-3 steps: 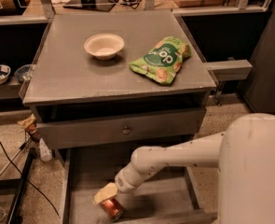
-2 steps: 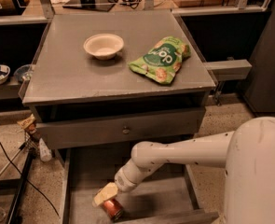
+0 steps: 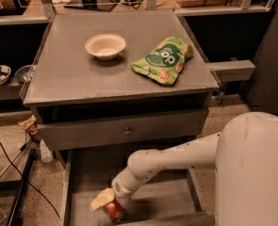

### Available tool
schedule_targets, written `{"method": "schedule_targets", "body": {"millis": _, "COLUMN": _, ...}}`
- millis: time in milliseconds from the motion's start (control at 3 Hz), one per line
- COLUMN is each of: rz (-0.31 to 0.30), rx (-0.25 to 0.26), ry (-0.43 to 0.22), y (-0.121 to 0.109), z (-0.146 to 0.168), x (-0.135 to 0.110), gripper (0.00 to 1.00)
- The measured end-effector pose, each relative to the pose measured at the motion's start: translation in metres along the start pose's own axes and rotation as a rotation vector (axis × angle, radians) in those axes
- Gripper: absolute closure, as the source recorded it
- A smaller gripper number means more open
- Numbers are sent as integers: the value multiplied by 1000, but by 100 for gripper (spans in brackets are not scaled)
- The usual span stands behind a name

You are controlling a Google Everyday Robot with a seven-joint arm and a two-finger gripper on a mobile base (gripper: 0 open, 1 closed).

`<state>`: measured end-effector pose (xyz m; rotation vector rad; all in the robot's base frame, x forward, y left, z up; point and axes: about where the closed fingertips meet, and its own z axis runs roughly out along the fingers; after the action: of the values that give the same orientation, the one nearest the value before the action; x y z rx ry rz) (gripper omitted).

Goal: Pick coke can from middle drawer and place on counter

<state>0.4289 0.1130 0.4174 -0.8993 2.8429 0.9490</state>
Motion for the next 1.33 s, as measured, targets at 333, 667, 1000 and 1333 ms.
{"method": "schedule_targets", "body": {"millis": 333, "rz": 8, "rx": 13, "ry": -10, "y": 1, "z": 9, "x": 0, "gripper": 0}}
{"method": "schedule_targets", "body": {"millis": 667, "rz": -4, "rx": 13, "ry": -19, "y": 5, "z": 5, "x": 2, "gripper": 0}}
{"method": "schedule_targets", "body": {"millis": 1000, "rz": -13, "rx": 84, "ry": -37, "y": 19, "z": 18, "x": 11, "gripper": 0}}
{"method": "schedule_targets", "body": {"millis": 1333, "rz": -12, "rx": 84, "ry": -40, "y": 18, "z": 17, "x": 10, "gripper": 0}}
